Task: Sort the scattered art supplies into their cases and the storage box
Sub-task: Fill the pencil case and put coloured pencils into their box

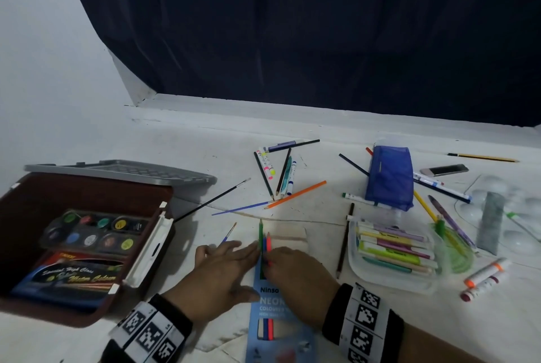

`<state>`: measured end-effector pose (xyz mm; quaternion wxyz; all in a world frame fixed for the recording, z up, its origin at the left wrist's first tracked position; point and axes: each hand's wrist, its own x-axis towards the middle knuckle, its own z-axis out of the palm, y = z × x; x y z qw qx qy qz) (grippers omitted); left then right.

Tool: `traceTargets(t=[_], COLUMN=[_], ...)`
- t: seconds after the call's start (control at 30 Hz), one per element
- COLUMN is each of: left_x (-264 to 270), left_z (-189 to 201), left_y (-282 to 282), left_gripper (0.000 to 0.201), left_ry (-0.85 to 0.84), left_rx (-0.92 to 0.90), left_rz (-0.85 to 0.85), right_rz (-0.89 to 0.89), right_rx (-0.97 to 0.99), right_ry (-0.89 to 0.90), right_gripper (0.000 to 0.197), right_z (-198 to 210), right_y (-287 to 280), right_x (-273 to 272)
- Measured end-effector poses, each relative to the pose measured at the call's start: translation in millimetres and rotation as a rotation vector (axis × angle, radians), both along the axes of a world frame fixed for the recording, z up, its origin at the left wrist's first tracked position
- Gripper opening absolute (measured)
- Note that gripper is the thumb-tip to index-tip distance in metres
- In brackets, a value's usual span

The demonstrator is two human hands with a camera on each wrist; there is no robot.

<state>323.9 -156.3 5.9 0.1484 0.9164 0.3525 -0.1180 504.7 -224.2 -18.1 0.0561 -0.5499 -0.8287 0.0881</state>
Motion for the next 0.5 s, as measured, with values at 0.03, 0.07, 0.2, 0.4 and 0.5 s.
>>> traceTargets(t=[0.03, 0.07, 0.2, 0.4, 0.5], left_x=[0, 1, 2, 9, 21], left_z=[1, 2, 3, 14, 22], left_y=[0, 0, -1, 1, 8], left_gripper=[0.08, 0.08, 0.077, 0.055, 0.044], left_ry=[0.008, 0.015, 0.037, -0.035, -0.173], left_rx=[-0.004, -0.004, 0.003, 0.054, 0.048], left_rz=[-0.002, -0.002, -0.008, 0.001, 0.062], right_rz=[0.029, 0.043, -0.001, -0.253, -0.364], right_rx=[-0.014, -0.017, -0.036, -0.009, -0.03], right_ry=[0.0, 0.01, 0.088, 0.038, -0.14], right_gripper=[0.015, 0.015, 0.035, 0.019, 0.041], right_z=[0, 0, 0, 29, 21], right_y=[-3, -6, -15, -39, -52], right_x=[-2, -3, 2, 34, 53])
